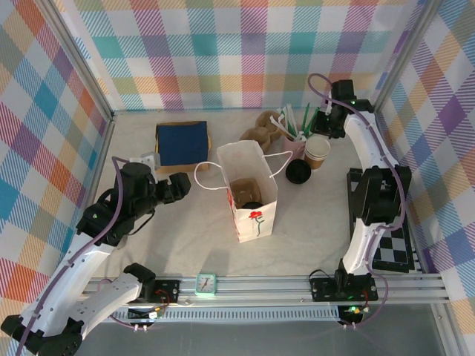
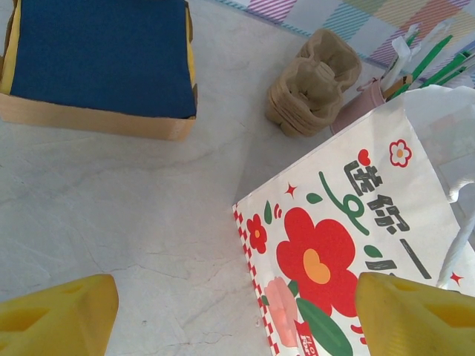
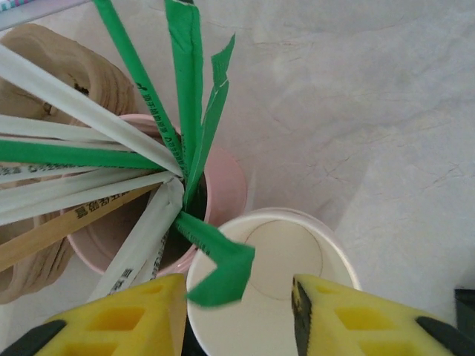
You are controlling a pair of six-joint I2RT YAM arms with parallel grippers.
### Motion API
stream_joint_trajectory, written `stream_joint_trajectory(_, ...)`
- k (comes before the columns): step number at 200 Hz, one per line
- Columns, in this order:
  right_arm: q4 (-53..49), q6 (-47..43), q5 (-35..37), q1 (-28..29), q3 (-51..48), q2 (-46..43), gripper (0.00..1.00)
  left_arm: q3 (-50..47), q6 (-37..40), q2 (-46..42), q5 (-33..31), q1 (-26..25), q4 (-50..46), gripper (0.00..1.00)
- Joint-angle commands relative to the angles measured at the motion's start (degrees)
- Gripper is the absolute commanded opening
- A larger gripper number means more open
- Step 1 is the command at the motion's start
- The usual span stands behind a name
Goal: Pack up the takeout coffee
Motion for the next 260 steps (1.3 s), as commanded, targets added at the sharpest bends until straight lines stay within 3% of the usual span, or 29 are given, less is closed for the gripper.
stream_joint_trajectory(1, 1.95, 1.15, -1.16, -0.29, 1.96, 1.70, 0.38, 0.69, 1.57, -0.13, -0.91, 0.62, -0.36, 0.83)
stream_joint_trajectory(47, 3.38, 0.82, -1.34, -0.31, 1.63, 2.03, 0.18, 0.69, 1.66, 0.65, -1.09, 0.60, -0.10, 0.83)
stream_joint_trajectory(133, 5.90, -0.03, 0.96, -0.17, -1.87, -4.60, 0.00, 0.69, 1.61, 2.14, -0.69, 0.59, 0.84, 0.83)
stream_joint_trajectory(260, 6.37, -2.00, 2.54, 0.16, -2.30, -8.18, 0.00, 1.48, 1.64, 2.17, -0.40, 0.59, 0.68, 0.83)
